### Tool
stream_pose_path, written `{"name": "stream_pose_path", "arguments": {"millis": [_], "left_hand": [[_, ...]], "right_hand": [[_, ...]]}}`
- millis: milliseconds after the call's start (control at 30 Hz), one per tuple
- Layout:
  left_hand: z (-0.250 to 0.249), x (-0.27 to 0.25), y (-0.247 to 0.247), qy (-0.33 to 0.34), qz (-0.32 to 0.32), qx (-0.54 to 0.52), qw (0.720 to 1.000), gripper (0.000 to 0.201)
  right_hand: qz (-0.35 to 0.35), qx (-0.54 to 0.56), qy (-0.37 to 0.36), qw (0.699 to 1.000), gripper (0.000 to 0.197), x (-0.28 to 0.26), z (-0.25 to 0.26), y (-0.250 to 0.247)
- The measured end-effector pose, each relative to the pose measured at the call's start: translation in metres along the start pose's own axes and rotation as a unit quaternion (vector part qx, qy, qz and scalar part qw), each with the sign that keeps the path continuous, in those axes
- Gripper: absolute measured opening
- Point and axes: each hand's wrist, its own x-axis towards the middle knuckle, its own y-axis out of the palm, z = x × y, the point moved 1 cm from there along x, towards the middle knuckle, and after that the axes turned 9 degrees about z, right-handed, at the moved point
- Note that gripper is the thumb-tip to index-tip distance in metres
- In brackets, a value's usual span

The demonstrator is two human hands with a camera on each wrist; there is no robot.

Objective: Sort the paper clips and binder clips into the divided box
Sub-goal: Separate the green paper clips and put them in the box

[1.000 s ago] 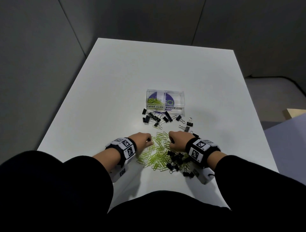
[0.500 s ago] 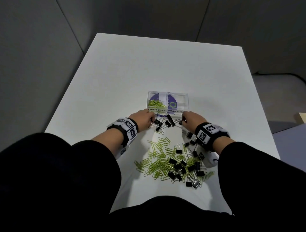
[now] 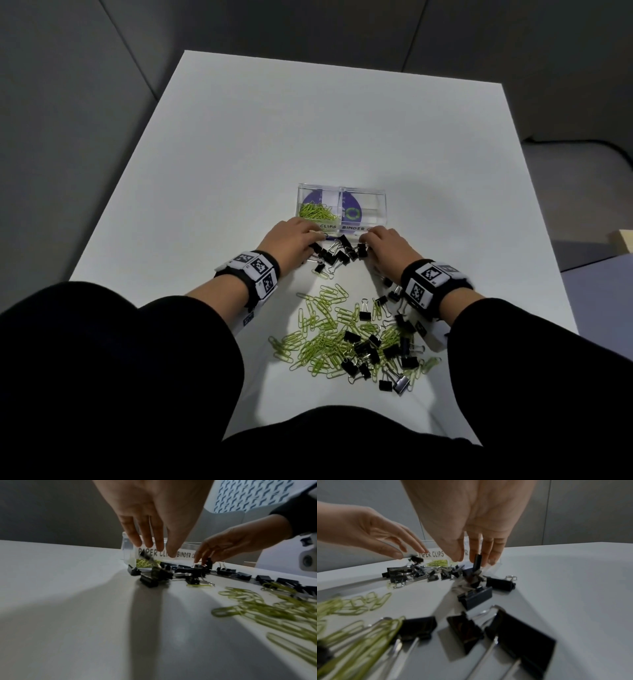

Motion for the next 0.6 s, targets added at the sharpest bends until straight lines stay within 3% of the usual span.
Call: {"name": "stream_pose_path", "arguments": {"millis": [100,167,300,433,600], "left_hand": [[-0.013,-0.011,0.008,0.055,-0.005,0.023,0.998,0.028],[-0.024,-0.021,0.017,0.083,0.035,0.022,0.996,0.028],[-0.039,-0.039,0.033,0.115,0.050,0.059,0.990,0.032],[-0.043,-0.052,0.045,0.063,0.100,0.084,0.989,0.049],[-0.045,-0.063,0.052,0.015,0.124,0.101,0.987,0.064]], "right_hand": [[-0.035,-0.027,-0.020,0.999,0.043,-0.014,0.003,-0.002],[-0.047,-0.032,-0.027,0.998,0.039,-0.027,0.006,-0.001],[0.001,-0.037,-0.005,0.999,0.024,-0.060,0.013,0.013],[0.047,-0.050,0.005,0.998,0.023,-0.092,0.018,0.032],[0.004,-0.064,-0.013,0.998,0.023,-0.102,0.028,0.054]]}}
